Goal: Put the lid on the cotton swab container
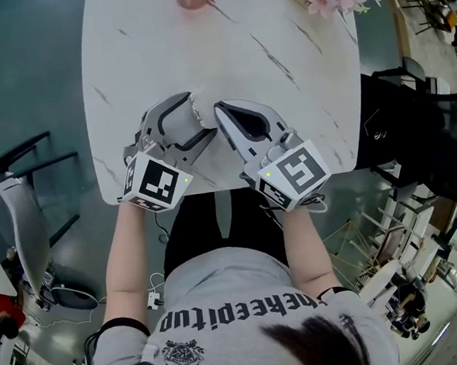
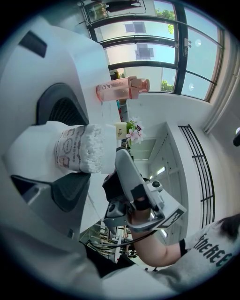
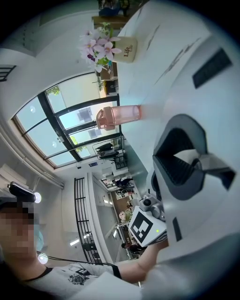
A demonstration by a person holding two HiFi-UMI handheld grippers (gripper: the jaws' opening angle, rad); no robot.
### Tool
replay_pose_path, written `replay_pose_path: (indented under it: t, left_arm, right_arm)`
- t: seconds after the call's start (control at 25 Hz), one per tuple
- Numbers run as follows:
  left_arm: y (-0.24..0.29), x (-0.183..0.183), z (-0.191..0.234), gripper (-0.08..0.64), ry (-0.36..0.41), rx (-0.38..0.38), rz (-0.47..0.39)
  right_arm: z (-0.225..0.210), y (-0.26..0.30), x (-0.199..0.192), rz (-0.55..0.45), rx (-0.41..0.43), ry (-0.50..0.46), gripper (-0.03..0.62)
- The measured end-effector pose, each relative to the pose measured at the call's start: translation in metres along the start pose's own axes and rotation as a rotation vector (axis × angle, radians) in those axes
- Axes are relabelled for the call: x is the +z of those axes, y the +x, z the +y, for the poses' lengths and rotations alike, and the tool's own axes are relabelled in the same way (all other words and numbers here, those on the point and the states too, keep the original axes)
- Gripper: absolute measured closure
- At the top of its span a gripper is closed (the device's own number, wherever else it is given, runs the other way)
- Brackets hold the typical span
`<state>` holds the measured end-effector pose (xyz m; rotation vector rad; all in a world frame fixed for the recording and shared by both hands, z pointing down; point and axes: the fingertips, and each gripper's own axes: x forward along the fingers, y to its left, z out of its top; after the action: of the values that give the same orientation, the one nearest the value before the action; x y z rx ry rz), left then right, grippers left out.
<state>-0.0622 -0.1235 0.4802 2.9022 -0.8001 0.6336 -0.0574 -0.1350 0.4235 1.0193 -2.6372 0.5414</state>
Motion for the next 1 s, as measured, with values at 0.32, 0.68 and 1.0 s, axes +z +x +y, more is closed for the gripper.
replay_pose_path:
  t: [0.32, 0.68, 1.0]
  left_arm:
    - [0.001, 0.0, 0.0, 0.236, 0.0, -0.001, -0.002]
    - [0.001, -0.001, 0.0, 0.236, -0.002, -0.008, -0.006]
    - [0.001, 0.0, 0.001, 0.236, -0.006, -0.013, -0.012]
  right_arm:
    - [0.008, 0.009, -0.004, 0.052, 0.03, -0.051, 0.581]
    - [0.009, 0.014, -0.008, 0.11, 0.051, -0.04, 0.581]
    - [0.008, 0.016, -0.008, 0.169, 0.035, -0.058, 0.581]
